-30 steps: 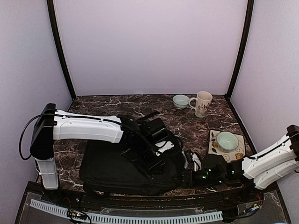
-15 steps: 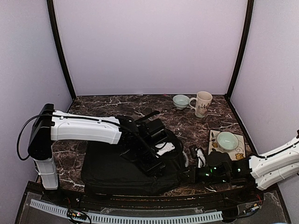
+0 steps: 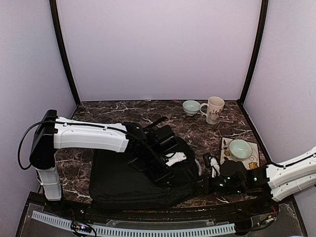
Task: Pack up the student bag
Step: Pick up the second largest pocket of the student bag.
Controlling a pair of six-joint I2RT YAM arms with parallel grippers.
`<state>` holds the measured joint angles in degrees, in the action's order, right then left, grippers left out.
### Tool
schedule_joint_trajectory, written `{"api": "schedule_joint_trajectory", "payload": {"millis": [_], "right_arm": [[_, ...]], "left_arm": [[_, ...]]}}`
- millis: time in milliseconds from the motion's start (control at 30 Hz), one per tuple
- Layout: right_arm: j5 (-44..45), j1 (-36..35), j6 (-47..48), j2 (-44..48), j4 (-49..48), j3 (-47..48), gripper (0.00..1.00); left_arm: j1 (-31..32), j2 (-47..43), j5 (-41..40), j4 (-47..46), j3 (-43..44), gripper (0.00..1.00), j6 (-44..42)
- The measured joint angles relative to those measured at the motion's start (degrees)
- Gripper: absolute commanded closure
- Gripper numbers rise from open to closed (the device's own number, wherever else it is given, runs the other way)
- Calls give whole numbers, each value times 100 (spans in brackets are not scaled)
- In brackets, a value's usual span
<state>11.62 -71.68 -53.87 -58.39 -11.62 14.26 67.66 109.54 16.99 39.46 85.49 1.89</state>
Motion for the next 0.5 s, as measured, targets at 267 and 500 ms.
{"api": "schedule_joint_trajectory", "payload": {"millis": [267,500], "right_arm": [[39,13,44,-98,7,31,100],[46,35,72,-103,11,39,100]], "left_arm": [[0,-127,105,4,-131,71,4],[7,-210,107,17,-208,77,26]]}}
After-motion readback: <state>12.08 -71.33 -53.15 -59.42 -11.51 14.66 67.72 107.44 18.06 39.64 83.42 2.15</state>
